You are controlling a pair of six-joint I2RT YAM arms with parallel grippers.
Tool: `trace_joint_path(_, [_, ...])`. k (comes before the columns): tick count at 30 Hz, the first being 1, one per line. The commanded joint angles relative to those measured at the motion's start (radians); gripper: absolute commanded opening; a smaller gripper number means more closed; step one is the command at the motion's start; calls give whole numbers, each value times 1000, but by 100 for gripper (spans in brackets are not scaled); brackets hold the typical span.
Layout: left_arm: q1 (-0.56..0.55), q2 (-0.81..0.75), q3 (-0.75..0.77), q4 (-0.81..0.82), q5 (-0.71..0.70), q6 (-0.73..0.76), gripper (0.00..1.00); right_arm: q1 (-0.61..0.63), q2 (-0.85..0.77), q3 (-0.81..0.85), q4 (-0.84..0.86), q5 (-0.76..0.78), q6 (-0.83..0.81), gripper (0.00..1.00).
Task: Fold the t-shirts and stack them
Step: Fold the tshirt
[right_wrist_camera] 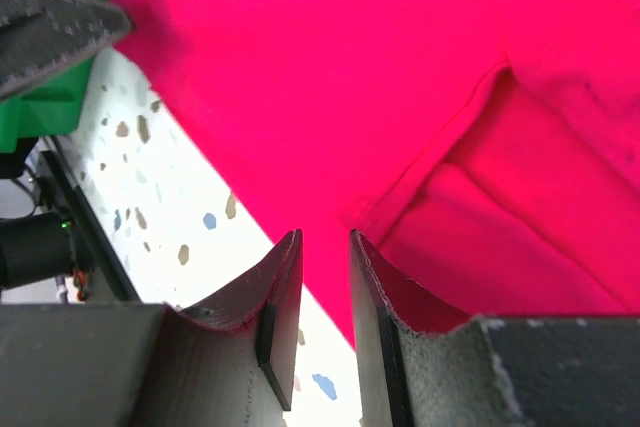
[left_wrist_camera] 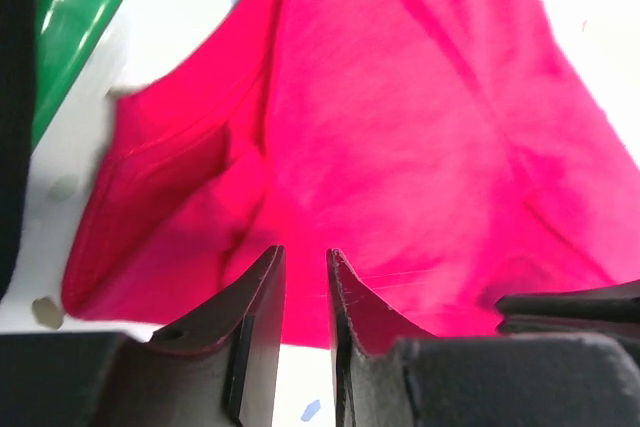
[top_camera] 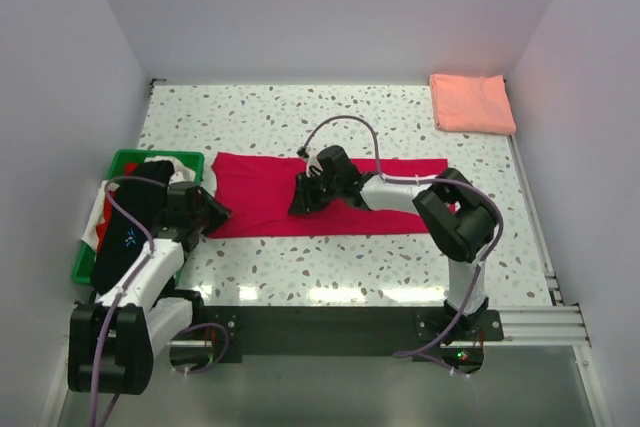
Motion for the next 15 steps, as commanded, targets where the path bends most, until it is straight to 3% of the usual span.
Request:
trace_joint_path(1, [-4, -35, 72, -17, 9, 4, 28, 4, -109, -19, 38, 31, -27, 29])
trace_joint_path(4, [-5, 3, 95, 15, 27, -14, 28, 3, -189, -32, -49, 165, -39, 32])
trace_joint_path(10, [-91, 161, 200, 38, -48, -63, 26, -66, -298, 29, -393, 633, -63, 50])
trace_joint_path(15, [-149, 295, 256, 53, -124, -154, 17, -302, -338, 6, -487, 652, -56, 52])
